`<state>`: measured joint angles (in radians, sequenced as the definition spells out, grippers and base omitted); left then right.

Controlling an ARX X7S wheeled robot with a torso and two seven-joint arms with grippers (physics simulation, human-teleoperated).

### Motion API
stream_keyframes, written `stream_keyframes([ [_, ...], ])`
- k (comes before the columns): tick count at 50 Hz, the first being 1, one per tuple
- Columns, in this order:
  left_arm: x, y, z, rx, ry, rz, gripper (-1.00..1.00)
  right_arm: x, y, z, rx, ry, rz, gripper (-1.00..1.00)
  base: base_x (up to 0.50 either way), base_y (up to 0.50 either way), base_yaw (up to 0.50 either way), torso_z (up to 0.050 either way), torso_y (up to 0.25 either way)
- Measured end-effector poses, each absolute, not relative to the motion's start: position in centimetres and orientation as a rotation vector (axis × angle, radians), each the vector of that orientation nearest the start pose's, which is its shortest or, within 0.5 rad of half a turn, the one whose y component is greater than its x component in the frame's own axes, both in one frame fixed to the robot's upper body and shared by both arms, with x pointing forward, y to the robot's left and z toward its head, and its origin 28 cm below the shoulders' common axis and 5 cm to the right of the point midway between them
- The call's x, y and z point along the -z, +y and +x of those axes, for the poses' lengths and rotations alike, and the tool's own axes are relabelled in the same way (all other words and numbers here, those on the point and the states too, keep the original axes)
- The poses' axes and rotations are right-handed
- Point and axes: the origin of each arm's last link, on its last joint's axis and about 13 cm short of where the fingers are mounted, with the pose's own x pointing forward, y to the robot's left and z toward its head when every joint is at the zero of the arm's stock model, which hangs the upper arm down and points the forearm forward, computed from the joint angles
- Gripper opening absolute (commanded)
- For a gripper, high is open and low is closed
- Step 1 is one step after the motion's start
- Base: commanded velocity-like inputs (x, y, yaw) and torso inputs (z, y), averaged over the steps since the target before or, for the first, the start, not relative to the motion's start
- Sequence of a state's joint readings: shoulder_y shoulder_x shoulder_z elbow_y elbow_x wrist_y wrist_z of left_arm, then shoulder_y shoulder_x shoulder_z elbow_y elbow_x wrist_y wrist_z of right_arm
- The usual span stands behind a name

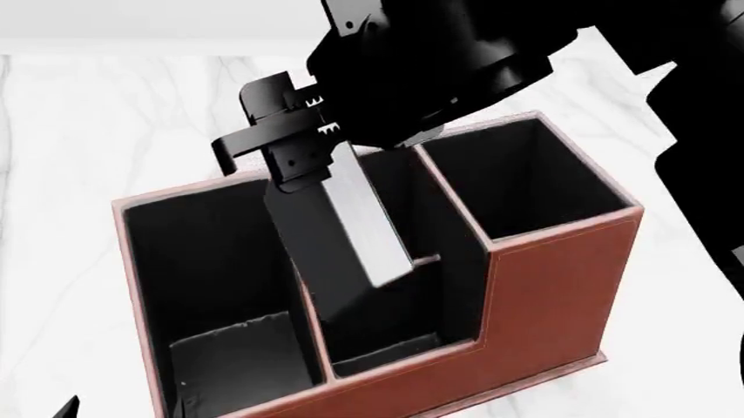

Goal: Pick up the book and place it in the left compartment of the caddy.

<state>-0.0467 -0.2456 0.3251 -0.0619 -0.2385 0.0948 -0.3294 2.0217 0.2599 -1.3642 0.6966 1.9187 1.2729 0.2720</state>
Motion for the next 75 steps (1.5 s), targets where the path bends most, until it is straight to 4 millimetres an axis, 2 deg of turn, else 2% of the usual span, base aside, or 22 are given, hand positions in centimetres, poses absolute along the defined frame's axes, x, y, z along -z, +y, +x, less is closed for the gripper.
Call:
stream_keyframes([
  [13, -0.8, 20.3, 21.1, -0.028, -0.005, 0.006, 1.0, -38.0, -2.6, 33.7, -0.657, 0.728, -0.251, -1.0, 0.0, 0.0, 0.0, 0.0, 0.002],
  [25, -0.8, 20.4, 21.1, -0.028, -0.007, 0.005, 1.0, -36.0, -0.8, 34.8, -0.709, 0.746, -0.274, -1.0, 0.0, 0.0, 0.0, 0.0, 0.001],
  [75, -0.9, 20.3, 21.0, -0.016, -0.011, 0.003, 1.0, -27.5, 2.0, 36.0, -0.814, 0.695, -0.375, -1.0, 0.0, 0.0, 0.0, 0.0, 0.001],
])
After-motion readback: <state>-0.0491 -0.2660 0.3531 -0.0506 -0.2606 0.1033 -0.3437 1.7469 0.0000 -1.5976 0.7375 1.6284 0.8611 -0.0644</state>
